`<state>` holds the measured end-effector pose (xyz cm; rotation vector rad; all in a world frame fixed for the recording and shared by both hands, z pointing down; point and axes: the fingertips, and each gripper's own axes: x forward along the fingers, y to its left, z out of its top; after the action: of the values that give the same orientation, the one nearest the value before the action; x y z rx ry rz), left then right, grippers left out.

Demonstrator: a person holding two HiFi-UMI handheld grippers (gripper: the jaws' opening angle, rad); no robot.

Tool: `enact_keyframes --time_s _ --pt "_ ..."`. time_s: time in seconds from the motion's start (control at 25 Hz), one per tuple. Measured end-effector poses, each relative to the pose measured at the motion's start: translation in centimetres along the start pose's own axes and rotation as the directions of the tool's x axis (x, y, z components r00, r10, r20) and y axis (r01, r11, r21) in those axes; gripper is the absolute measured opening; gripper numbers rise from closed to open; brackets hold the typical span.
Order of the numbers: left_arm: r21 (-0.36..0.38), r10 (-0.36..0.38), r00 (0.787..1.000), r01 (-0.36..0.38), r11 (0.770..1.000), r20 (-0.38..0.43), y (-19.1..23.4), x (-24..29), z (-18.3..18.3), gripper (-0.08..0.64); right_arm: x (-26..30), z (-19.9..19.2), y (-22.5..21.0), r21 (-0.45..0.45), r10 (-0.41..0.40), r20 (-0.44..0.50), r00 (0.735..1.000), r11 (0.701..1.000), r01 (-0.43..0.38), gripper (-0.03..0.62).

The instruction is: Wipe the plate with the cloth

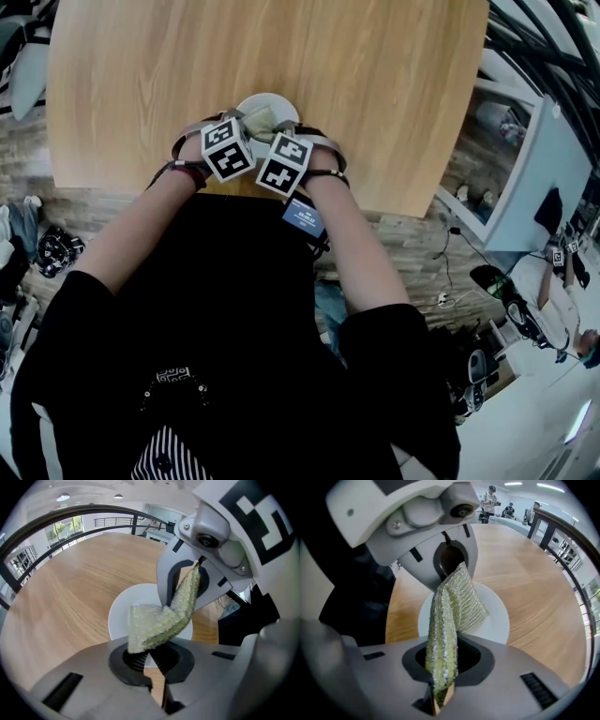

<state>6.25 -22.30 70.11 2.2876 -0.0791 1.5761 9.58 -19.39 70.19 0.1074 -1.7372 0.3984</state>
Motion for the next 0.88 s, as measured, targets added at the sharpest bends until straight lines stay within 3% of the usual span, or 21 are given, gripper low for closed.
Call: enact_keyframes --time_s 0.08,0.2,0.48,0.6,0.88 --pt "0.01 0.0 1.0 0.0 1.0 -0.006 0.0 0.2 0.2 -0.006 0.2 -0.1 1.3 -0.003 0.064 0.022 0.998 0.998 -0.064 0.049" --pt "0.049 0.011 1.0 -0.01 0.999 -0.015 -0.3 0.2 -0.1 -0.006 0.3 -0.1 1.6 -0.015 0.086 0.021 0.996 0.996 -0.086 0.049" --pt "0.086 -0.003 0.999 0.006 0.996 -0.045 -0.4 0.2 0.5 -0.006 -1.5 -1.2 -4.7 0.12 -0.034 0.025 0.999 0.992 0.031 0.049" --pt "0.08 -0.004 0.999 0.008 0.997 -0.045 -0.3 0.2 0.1 -0.006 -1.0 -0.5 -4.0 0.109 -0.04 0.013 0.999 0.993 0.038 0.049" --pt "0.071 -0.019 0.999 0.022 0.997 -0.037 -0.1 0.4 -0.1 -0.006 0.4 0.0 1.5 0.138 0.117 0.049 0.992 0.983 -0.123 0.049"
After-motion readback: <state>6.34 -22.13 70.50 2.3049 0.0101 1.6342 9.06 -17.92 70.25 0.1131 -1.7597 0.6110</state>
